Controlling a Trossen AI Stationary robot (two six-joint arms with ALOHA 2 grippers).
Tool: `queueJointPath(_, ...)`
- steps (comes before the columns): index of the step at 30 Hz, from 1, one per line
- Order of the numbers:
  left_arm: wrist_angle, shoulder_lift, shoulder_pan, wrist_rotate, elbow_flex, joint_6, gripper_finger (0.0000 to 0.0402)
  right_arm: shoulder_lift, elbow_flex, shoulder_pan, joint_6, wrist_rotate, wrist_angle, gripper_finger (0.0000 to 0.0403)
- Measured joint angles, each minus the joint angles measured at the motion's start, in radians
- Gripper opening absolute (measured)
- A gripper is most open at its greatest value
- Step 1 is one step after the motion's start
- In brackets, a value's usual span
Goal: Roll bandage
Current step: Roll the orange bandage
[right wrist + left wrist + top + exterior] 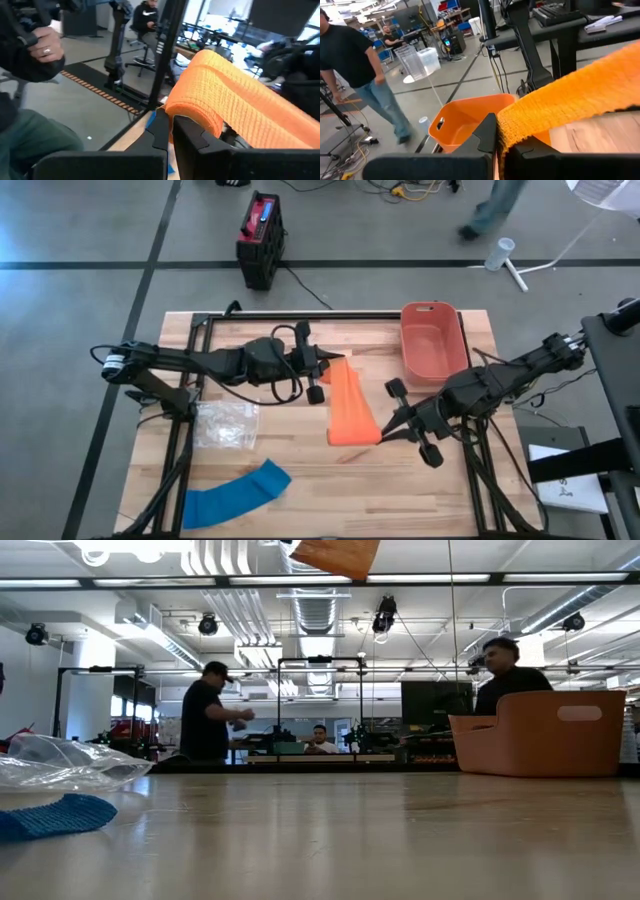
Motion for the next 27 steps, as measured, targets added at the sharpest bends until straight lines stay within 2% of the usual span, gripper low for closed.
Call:
queueJointPath(9, -0.004, -0.02, -0.002, 0.004, -0.059, -0.082, 0.0, -0.015, 0.057, 0.0, -0.021, 0.071, -0.032, 0.0004)
queueJointPath(20, 0.033, -0.017, -0.035, 0.054, -0.069, -0.129, 0.0, -0.02, 0.087, 0.0, -0.029, 0.362, -0.033, 0.0004)
queueJointPath(27, 0.046, -0.017, -0.095, 0.055, -0.069, -0.129, 0.0, -0.02, 0.087, 0.0, -0.177, 0.449, -0.034, 0.0004)
